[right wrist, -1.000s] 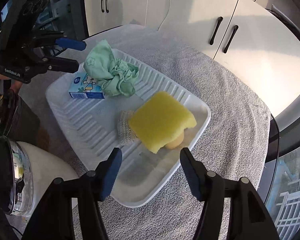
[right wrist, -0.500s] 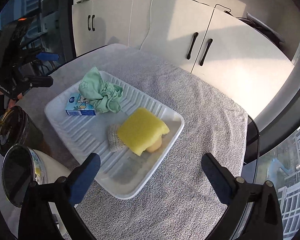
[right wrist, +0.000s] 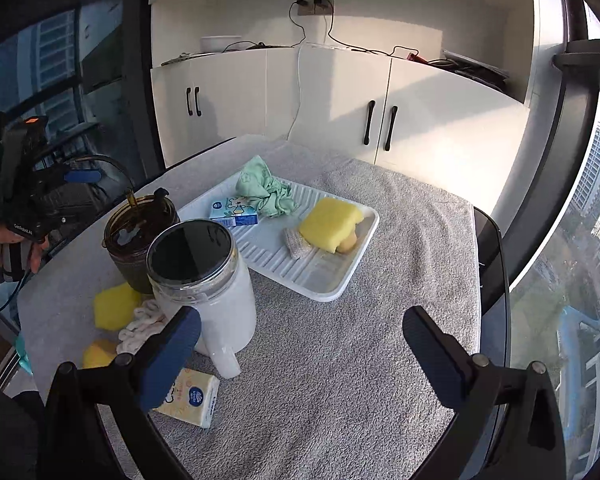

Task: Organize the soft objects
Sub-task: 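Move both open tools back toward the remaining table items, then grasp the yellow makeup sponge with the left tool while the right tool grasps the dog-print tissue pack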

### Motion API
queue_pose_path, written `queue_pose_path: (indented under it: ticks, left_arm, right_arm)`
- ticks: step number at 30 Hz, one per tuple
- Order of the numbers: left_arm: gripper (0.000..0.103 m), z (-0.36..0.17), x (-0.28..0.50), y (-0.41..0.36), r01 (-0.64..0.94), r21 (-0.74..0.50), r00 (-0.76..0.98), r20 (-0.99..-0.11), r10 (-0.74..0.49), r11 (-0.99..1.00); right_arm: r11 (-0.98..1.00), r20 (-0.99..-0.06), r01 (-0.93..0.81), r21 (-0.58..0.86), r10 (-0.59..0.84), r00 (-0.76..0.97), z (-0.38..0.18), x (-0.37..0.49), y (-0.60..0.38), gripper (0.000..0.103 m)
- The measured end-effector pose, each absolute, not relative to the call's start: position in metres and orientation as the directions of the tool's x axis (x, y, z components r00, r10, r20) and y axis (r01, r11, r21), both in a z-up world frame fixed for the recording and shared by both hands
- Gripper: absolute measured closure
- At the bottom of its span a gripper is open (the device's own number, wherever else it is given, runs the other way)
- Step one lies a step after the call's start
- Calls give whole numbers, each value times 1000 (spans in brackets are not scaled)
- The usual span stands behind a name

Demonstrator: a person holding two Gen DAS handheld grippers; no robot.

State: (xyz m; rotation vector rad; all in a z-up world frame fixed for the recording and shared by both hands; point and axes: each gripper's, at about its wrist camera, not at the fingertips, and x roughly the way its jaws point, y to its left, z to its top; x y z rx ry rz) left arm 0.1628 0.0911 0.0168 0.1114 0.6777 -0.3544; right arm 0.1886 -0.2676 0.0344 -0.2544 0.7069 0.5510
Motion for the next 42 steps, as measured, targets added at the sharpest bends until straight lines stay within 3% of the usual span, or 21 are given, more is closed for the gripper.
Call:
queue_pose_path:
  ticks: [18, 38, 42]
  left_arm:
    - [0, -29, 59, 57, 349, -155, 665, -654, -361, 924]
    - [0, -57, 84, 4, 302, -156, 646, -692, -323, 940]
    - [9, -60, 88, -2, 317, -153, 630, -704, -328, 936]
  right_arm:
    - [865, -684, -500, 46, 392, 615, -24, 73, -238, 0]
    - [883, -753, -463, 76, 355, 555, -66, 127, -220, 0]
    - [882, -771, -466, 72, 346, 535, -73, 135, -216, 1]
